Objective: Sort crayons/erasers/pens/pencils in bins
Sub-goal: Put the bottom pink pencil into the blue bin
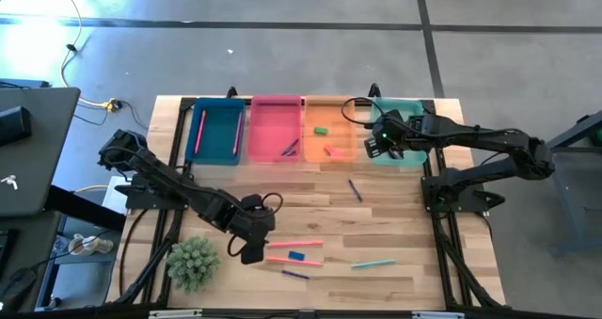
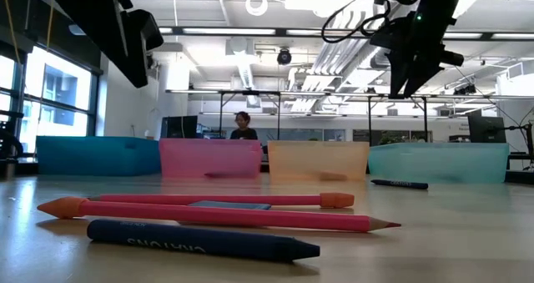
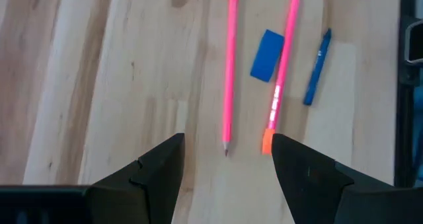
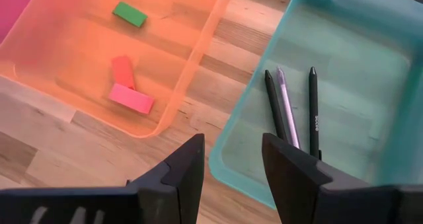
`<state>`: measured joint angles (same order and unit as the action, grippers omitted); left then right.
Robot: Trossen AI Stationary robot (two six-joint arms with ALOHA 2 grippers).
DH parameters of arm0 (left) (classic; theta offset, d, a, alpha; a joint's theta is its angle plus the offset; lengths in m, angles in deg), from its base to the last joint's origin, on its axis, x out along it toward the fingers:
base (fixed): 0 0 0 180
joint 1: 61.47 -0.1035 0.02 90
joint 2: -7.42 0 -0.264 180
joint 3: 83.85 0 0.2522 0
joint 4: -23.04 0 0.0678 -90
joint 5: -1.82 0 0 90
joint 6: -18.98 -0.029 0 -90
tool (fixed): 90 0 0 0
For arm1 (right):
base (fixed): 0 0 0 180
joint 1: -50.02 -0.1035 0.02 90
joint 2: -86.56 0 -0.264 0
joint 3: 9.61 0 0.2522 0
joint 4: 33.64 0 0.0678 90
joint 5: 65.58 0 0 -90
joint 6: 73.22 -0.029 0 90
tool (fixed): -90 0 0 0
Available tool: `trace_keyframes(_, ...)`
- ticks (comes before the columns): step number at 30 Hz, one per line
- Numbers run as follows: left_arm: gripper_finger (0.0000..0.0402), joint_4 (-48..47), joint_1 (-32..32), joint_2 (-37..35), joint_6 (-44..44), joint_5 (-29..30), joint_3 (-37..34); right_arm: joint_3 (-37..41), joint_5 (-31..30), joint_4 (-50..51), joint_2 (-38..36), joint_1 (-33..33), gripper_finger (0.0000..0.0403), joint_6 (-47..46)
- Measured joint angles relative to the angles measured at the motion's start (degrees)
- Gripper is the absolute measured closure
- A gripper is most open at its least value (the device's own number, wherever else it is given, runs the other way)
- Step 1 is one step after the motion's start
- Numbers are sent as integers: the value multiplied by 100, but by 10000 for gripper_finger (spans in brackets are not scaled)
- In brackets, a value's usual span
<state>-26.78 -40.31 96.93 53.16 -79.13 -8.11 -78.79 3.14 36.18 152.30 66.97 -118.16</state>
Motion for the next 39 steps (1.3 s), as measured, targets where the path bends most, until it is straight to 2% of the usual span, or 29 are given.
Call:
trace_keyframes(5, 188, 17, 53, 18, 177, 80, 0, 0, -37, -16, 0, 0, 258, 1)
trace_keyframes(18, 188, 424, 372, 856, 227, -55, 0, 0, -61, -19, 0, -1, 258, 45)
trace_keyframes(39, 188, 1265, 741, 1653, 426, -78, 4, 0, -264, -7, -1, -1, 258, 194)
